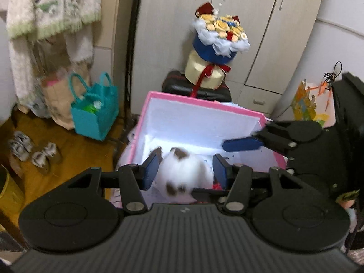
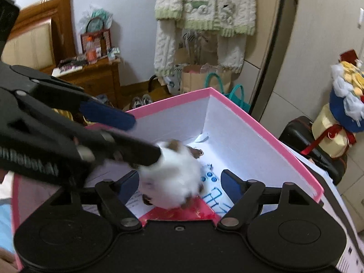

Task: Organize soft objects
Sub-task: 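Lift the white plush toy with the left gripper into the pink box, then open the left gripper to drop the plush and withdraw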

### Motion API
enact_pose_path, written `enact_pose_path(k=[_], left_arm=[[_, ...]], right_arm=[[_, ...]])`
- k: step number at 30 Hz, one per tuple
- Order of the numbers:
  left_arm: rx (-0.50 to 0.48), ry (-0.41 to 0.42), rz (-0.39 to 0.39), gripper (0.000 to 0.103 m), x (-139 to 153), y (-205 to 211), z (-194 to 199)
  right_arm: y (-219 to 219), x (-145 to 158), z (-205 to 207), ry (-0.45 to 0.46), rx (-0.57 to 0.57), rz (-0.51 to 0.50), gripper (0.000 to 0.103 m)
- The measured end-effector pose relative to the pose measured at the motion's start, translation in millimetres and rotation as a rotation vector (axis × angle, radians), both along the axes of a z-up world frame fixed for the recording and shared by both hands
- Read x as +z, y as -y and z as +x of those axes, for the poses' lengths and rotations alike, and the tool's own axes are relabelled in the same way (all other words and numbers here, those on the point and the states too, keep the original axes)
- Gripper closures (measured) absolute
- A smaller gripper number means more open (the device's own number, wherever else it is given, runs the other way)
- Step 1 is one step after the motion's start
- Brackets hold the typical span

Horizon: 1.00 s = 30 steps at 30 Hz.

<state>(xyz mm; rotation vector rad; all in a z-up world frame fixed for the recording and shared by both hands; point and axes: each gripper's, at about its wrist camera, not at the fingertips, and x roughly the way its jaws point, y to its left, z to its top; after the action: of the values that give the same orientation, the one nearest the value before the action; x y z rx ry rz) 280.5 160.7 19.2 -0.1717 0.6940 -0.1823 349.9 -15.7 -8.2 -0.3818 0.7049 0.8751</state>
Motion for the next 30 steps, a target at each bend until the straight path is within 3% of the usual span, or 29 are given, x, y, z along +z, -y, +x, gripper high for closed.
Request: enact_pose_path(k=[9,16,22,30], left_arm=[[-0.054,0.022,0.107,0.046,28.3,8.1,-48.8],[-0.142,0.041,0.097,0.043,49.8,15.0,-94.6],[-0.208,0.086,0.136,0.038,71.5,33.6,-135.4],[-0.313,0.077,0.142,0.036,84.4,64.2,-172.6]], right_arm=[[47.8,15.8,-58.9,0.005,-0.075,0.115,0.020],[80.1,40.6,-103.1,0.024,-0.127,0.142,0.020],[110.7,62.4,-141.0,0.039,-0.147,0.169,0.020],[146.0,80.3,-192.8,0.066,-0.148,0.169,0.019]])
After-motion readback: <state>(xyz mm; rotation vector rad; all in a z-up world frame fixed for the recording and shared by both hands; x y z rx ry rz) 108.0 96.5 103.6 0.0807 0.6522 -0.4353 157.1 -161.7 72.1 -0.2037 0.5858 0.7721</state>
